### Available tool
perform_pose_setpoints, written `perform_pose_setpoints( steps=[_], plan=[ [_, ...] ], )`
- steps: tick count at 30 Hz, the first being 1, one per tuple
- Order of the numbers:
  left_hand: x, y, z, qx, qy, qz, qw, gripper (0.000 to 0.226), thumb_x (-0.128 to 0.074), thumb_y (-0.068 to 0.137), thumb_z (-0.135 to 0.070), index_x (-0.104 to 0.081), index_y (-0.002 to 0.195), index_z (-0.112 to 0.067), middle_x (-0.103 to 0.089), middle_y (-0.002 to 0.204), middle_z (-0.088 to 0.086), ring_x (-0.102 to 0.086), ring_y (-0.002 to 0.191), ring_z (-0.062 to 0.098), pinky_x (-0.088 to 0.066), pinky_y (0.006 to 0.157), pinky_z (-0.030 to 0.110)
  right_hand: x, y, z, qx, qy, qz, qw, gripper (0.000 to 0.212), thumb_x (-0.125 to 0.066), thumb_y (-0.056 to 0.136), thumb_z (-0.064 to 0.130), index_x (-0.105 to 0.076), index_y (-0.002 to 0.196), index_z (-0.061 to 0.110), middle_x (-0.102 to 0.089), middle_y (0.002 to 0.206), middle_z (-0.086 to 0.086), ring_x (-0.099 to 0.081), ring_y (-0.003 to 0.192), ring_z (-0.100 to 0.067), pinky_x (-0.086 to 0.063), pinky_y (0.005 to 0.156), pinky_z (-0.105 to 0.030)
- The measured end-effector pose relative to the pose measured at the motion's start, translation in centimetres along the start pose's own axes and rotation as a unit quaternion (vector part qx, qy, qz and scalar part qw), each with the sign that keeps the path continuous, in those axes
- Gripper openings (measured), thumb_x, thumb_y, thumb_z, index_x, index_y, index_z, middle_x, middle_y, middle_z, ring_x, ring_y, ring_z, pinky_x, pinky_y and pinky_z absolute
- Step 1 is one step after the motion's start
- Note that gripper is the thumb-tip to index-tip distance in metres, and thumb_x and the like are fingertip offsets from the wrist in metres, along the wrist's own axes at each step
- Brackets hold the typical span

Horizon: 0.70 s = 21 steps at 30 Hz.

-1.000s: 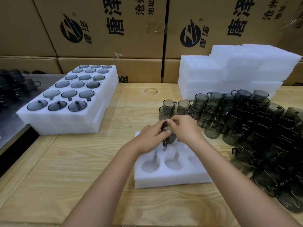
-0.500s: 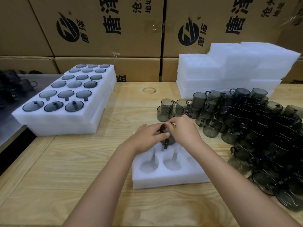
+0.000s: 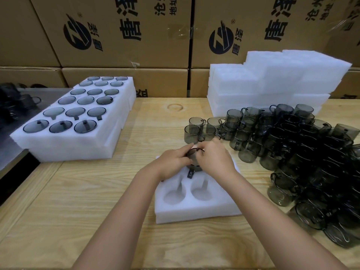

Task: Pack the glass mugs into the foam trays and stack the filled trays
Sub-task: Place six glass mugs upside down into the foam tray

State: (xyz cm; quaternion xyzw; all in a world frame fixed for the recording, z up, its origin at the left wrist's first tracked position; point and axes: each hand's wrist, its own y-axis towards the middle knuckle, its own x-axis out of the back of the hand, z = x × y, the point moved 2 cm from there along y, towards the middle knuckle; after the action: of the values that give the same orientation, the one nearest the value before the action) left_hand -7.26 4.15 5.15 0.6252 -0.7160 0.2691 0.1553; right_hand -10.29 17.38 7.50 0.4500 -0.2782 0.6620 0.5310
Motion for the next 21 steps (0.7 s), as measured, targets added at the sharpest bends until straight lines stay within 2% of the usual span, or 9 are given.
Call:
perform_pose_setpoints(
  steps=[3,5,7,9,10,11,13,15,21],
  plan=[
    [0.0,-0.1,-1.1,-0.075,-0.039,-0.086,0.993,0.049,-0.039,0.101,-0.033,-0.030,0.149,-0.027,-0.033,0.153,-0.005,-0.027,0.142,0.011,-0.019,0.117,0.034,0.8,1.2,0.3,0.047,0.033,-0.043,0.997,0.028,-0.042,0.093,0.026,-0.067,0.096,0.013,-0.051,0.106,-0.010,-0.053,0.098,-0.031,-0.039,0.075,-0.034],
    [0.0,0.1,-2.7,-0.131,-0.053,-0.160,0.977,0.046,-0.032,0.103,-0.035,-0.033,0.147,-0.022,-0.034,0.152,-0.003,-0.028,0.141,0.010,-0.020,0.117,0.032,0.2,2.5,1.0,0.112,-0.011,-0.025,0.993,0.028,-0.043,0.091,0.025,-0.061,0.108,0.013,-0.055,0.111,-0.009,-0.050,0.106,-0.032,-0.040,0.084,-0.037],
    [-0.1,0.6,-3.9,-0.162,-0.005,-0.209,0.964,0.053,-0.029,0.099,-0.042,-0.035,0.146,-0.020,-0.034,0.153,-0.002,-0.027,0.141,0.010,-0.019,0.116,0.031,-1.4,3.6,1.2,0.129,-0.069,0.056,0.988,0.044,-0.047,0.088,0.030,-0.047,0.130,0.019,-0.050,0.131,-0.005,-0.044,0.122,-0.030,-0.040,0.096,-0.041],
    [-0.7,1.5,-4.2,-0.152,0.119,-0.190,0.963,0.055,-0.026,0.098,-0.047,-0.035,0.146,-0.023,-0.031,0.154,-0.005,-0.023,0.142,0.011,-0.016,0.117,0.036,-3.2,4.4,0.4,0.115,-0.134,0.140,0.974,0.066,-0.045,0.091,0.039,-0.018,0.149,0.022,-0.020,0.155,-0.003,-0.019,0.142,-0.024,-0.023,0.112,-0.048],
    [-1.2,1.9,-3.8,-0.135,0.176,-0.156,0.963,0.052,-0.024,0.099,-0.048,-0.037,0.145,-0.026,-0.032,0.154,-0.006,-0.024,0.142,0.012,-0.016,0.116,0.040,-4.0,4.7,0.0,0.113,-0.193,0.170,0.960,0.070,-0.041,0.093,0.044,-0.007,0.150,0.022,-0.009,0.158,-0.003,-0.009,0.144,-0.021,-0.012,0.116,-0.051],
    [-1.7,2.2,-3.2,-0.117,0.210,-0.124,0.963,0.050,-0.023,0.100,-0.048,-0.039,0.143,-0.029,-0.037,0.151,-0.007,-0.027,0.141,0.014,-0.018,0.115,0.042,-4.6,4.8,-0.5,0.112,-0.250,0.192,0.942,0.074,-0.039,0.093,0.049,-0.003,0.150,0.021,-0.006,0.158,-0.003,-0.005,0.145,-0.020,-0.004,0.116,-0.052],
    [-2.4,2.5,-1.9,-0.095,0.207,-0.104,0.968,0.046,-0.024,0.101,-0.046,-0.041,0.141,-0.032,-0.042,0.147,-0.008,-0.030,0.138,0.015,-0.023,0.112,0.041,-5.5,4.7,-1.1,0.099,-0.302,0.204,0.926,0.079,-0.040,0.090,0.056,-0.004,0.150,0.023,-0.011,0.157,-0.001,-0.004,0.145,-0.020,0.007,0.114,-0.056],
    [-2.6,2.6,-1.3,-0.093,0.206,-0.123,0.966,0.043,-0.027,0.102,-0.041,-0.039,0.142,-0.034,-0.041,0.147,-0.011,-0.027,0.138,0.014,-0.024,0.111,0.039,-6.0,4.5,-1.2,0.093,-0.301,0.186,0.931,0.081,-0.044,0.087,0.059,-0.005,0.150,0.025,-0.014,0.157,0.001,-0.006,0.145,-0.019,0.009,0.113,-0.057],
    [-2.8,2.3,-1.6,-0.099,0.241,-0.127,0.957,0.042,-0.027,0.102,-0.039,-0.038,0.142,-0.034,-0.041,0.147,-0.012,-0.026,0.138,0.013,-0.023,0.112,0.040,-6.1,4.3,-1.0,0.085,-0.278,0.169,0.942,0.080,-0.054,0.083,0.055,-0.015,0.148,0.027,-0.024,0.153,0.002,-0.018,0.142,-0.018,-0.005,0.114,-0.048]
  ],
)
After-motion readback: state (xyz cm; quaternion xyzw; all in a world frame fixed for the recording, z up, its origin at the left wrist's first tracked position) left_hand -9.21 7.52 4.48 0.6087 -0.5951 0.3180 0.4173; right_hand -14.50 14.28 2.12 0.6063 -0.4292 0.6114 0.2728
